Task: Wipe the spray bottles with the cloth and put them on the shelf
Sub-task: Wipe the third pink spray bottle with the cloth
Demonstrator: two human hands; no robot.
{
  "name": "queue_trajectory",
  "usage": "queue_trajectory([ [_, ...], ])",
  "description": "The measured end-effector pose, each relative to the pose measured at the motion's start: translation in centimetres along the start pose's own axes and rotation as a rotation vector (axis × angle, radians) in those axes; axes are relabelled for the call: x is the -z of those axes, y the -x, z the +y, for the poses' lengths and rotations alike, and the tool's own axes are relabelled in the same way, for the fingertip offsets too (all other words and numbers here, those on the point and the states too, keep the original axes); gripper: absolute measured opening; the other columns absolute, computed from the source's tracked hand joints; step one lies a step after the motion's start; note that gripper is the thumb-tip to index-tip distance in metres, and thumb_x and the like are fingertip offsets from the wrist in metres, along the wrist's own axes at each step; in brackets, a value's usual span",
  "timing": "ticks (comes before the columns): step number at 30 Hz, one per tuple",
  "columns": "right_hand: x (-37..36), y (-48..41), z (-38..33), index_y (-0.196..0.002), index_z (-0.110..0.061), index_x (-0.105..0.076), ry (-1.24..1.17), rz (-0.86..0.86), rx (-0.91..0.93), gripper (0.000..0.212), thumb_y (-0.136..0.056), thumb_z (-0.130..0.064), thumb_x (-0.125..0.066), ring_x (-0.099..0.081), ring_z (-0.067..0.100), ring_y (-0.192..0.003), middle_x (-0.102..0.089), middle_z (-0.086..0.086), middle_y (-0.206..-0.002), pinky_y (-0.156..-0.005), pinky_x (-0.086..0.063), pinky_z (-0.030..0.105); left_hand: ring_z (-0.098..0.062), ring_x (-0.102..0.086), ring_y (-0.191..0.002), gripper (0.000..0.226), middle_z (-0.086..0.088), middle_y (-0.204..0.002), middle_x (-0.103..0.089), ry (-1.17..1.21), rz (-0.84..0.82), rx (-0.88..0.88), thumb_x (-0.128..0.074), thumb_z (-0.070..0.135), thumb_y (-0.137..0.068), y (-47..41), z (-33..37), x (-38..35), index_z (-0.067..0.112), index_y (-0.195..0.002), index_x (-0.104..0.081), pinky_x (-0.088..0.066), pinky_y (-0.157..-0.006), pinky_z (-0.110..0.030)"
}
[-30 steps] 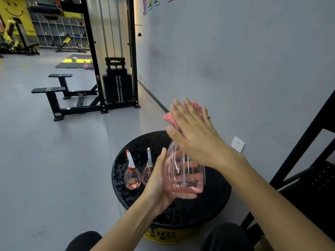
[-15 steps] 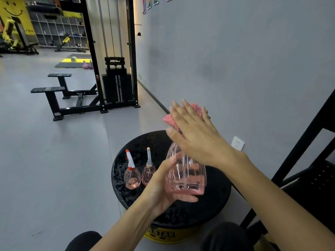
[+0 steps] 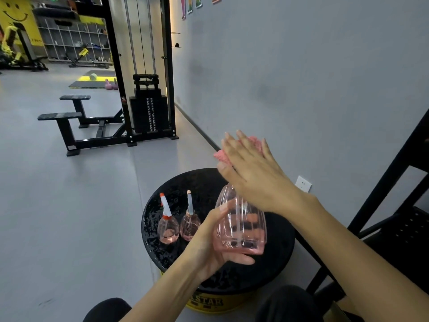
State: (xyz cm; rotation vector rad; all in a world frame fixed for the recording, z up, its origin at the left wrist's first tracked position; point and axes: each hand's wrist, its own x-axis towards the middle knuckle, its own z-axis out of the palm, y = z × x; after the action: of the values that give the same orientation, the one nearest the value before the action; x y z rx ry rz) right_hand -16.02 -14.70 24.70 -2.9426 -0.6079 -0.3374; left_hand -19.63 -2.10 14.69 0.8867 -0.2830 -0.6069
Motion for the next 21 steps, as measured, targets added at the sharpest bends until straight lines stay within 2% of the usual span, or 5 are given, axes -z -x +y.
queue_trajectory([
  [3,-0.6,0.6,-0.5,-0.154,-0.024,0.002,-0.008,-0.031,0.047,0.062,-0.099,-0.052,-0.006,0.025,0.002,-0.143,0.015,-0.013,-0.16,-0.117,0.02,0.042,-0.04,-0.069,-0.098,0.082,-0.018,-0.122,-0.066,0.013,0.025,0.011,-0.087,0.057,-0.052,0.1,0.0,0.3,0.021,-0.123,-0.064,-0.061,-0.052,-0.039],
  [6,-0.5,-0.2,0.5,-0.154,-0.026,0.003,-0.003,0.004,0.002,0.059,-0.1,-0.049,-0.004,0.024,0.003,-0.144,0.013,-0.013,-0.16,-0.117,0.019,0.042,-0.039,-0.069,-0.097,0.081,-0.021,-0.124,-0.064,0.018,0.011,0.013,-0.087,0.056,-0.053,0.2,-0.1,0.2,0.02,-0.123,-0.065,-0.061,-0.053,-0.039],
  [12,-0.5,-1.2,1.8,-0.154,-0.024,0.001,0.001,0.064,-0.077,0.058,-0.101,-0.047,-0.007,0.022,0.006,-0.145,0.01,-0.011,-0.161,-0.118,0.017,0.041,-0.038,-0.069,-0.093,0.095,-0.024,-0.124,-0.063,-0.005,0.007,0.018,-0.087,0.058,-0.052,0.2,-0.2,-0.2,0.018,-0.132,-0.055,-0.061,-0.053,-0.039],
  [17,-0.9,0.1,0.3,-0.154,-0.025,0.002,-0.08,0.016,0.012,0.059,-0.101,-0.049,-0.008,0.023,0.002,-0.144,0.012,-0.012,-0.161,-0.118,0.018,0.04,-0.04,-0.069,-0.098,0.077,-0.018,-0.122,-0.066,0.006,0.011,-0.005,-0.088,0.058,-0.049,0.2,0.2,0.0,0.025,-0.115,-0.069,-0.061,-0.052,-0.04],
  [21,-0.8,0.3,0.2,-0.155,-0.024,0.001,-0.061,0.039,0.014,0.059,-0.101,-0.048,-0.007,0.022,0.002,-0.144,0.011,-0.011,-0.161,-0.117,0.019,0.035,-0.039,-0.068,-0.1,0.076,-0.02,-0.125,-0.064,-0.022,-0.016,-0.003,-0.085,0.059,-0.055,0.3,0.2,-0.1,0.023,-0.119,-0.067,-0.061,-0.055,-0.039],
])
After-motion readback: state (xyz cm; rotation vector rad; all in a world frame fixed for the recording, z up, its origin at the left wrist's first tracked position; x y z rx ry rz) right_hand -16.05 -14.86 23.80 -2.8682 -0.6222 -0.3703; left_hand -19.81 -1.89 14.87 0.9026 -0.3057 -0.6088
